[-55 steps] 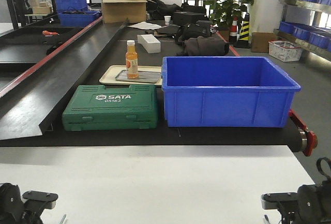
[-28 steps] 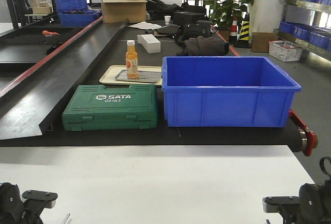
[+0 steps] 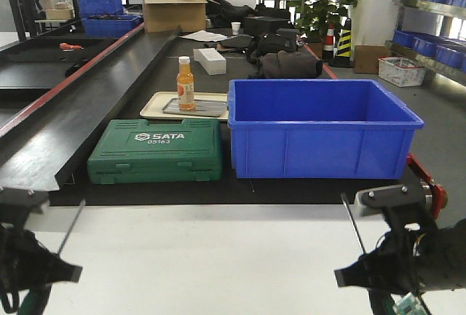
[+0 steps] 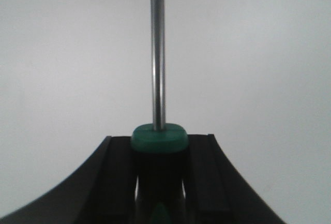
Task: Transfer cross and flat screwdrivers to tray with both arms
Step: 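Close both grippers on the handles and lift the screwdrivers upright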
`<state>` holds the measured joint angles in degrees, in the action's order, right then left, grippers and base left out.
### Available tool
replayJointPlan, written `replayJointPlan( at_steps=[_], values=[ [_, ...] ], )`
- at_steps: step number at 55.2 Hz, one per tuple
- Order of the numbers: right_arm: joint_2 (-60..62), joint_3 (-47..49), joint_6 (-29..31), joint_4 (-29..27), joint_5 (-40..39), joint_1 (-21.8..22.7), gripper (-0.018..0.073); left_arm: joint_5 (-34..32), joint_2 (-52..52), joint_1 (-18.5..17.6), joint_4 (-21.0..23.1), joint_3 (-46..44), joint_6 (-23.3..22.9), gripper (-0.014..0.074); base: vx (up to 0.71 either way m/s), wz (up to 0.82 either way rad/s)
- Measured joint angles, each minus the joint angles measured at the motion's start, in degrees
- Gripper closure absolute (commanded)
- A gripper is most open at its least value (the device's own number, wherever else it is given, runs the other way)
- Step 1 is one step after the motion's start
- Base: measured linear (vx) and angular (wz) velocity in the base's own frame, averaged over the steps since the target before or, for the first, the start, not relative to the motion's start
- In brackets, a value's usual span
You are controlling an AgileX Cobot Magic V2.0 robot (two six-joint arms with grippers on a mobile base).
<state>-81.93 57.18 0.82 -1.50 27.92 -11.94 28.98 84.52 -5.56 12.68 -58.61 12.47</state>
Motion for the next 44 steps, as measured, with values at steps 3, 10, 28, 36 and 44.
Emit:
replayJointPlan(
  at_steps=[3, 10, 28, 36, 44],
  values=[
    [2.9, 0.7, -0.8, -0.2, -0.3, -0.3, 0.0568, -1.8, -4.0, 0.0, 1.2, 0.0, 0.0, 0.0599, 0.0, 0.0],
    [7.9, 4.7, -0.8, -0.4, 0.3, -0.6, 0.0567, -6.2, -12.3, 0.0, 4.3, 0.0, 0.0, 0.0596, 0.0, 0.0],
    [10.9, 14.2, 4.4, -7.7, 5.5, -0.6, 0.0567, -8.2, -21.4, -5.9, 6.0, -1.0, 0.0, 0.0596, 0.0, 0.0],
    [10.7, 14.2, 9.1, -13.1, 6.5, -0.6, 0.0567, -7.4, -21.4, -7.0, 6.1, -2.4, 0.0, 0.0595, 0.0, 0.0],
    [10.6, 14.2, 11.2, -14.3, 6.5, -0.6, 0.0567, -7.4, -21.4, -7.0, 6.1, -2.4, 0.0, 0.0595, 0.0, 0.0]
  ],
)
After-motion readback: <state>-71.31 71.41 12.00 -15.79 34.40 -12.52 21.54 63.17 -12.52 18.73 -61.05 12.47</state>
